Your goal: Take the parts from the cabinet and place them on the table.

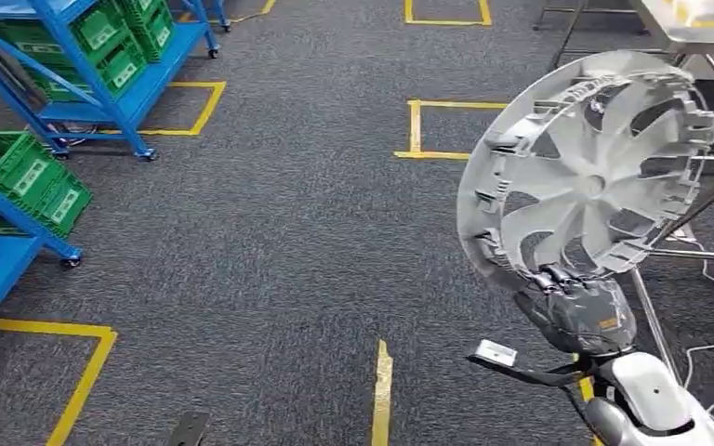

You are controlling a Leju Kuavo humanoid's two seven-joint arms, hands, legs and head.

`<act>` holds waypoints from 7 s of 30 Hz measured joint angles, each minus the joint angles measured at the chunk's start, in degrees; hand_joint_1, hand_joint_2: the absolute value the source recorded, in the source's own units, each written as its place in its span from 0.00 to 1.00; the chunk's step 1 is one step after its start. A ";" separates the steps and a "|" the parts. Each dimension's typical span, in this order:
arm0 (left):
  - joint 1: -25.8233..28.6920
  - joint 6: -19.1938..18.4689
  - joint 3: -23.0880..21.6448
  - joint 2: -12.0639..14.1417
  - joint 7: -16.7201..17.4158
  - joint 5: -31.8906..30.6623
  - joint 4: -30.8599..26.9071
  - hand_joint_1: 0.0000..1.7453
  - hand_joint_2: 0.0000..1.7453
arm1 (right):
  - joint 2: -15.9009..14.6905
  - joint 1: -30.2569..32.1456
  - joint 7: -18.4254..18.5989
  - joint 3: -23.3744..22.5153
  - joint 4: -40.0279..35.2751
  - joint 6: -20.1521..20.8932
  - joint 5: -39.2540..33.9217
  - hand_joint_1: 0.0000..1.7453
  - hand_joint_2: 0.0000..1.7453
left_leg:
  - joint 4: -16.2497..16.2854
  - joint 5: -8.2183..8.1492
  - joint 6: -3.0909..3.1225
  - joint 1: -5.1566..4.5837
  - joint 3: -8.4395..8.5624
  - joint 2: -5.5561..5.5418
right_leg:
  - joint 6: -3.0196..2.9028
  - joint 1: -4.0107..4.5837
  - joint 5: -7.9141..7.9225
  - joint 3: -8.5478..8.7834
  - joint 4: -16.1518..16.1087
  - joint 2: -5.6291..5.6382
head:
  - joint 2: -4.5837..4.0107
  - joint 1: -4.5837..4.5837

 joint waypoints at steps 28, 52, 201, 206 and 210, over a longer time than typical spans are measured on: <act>0.80 -2.21 1.40 1.44 -3.43 2.78 0.00 0.00 1.00 | 0.17 1.20 -0.26 -1.27 -1.97 2.25 0.85 1.00 1.00 | 11.45 -4.52 -2.41 0.73 -4.10 5.01 | -0.50 -0.13 -0.21 0.30 0.04 -2.81 | 0.00 0.40; 0.31 -0.37 3.30 0.48 -6.76 3.63 0.00 0.00 1.00 | -0.02 4.49 0.04 -3.50 -4.65 2.25 1.53 1.00 1.00 | 0.92 -4.14 -3.92 1.13 2.37 8.09 | 0.49 -1.39 -0.84 0.54 -0.04 -8.10 | 0.00 0.90; -0.12 1.36 4.24 -2.01 -5.03 -0.37 0.00 0.00 1.00 | 1.44 10.25 1.90 -8.06 -2.67 0.13 7.28 1.00 1.00 | -1.72 -3.45 -1.74 -0.48 4.04 4.75 | 1.12 -0.57 -0.69 -1.07 0.75 -7.26 | 0.00 2.10; -0.24 1.36 4.24 -2.01 -5.05 -0.46 0.00 0.00 1.00 | 1.46 10.07 1.97 -8.09 -2.53 0.13 7.17 1.00 1.00 | 7.53 -5.05 -3.04 -0.24 -0.04 4.75 | -0.57 -0.87 -1.61 0.84 0.09 -7.27 | 0.00 1.71; 0.12 1.40 4.24 -1.99 -4.85 -0.59 0.00 0.00 1.00 | 1.44 10.01 1.92 -8.11 -2.29 0.24 7.19 1.00 1.00 | 15.22 -9.04 -3.25 -0.10 -6.50 4.74 | -0.66 -0.76 -3.26 2.64 0.09 -6.94 | 0.00 1.71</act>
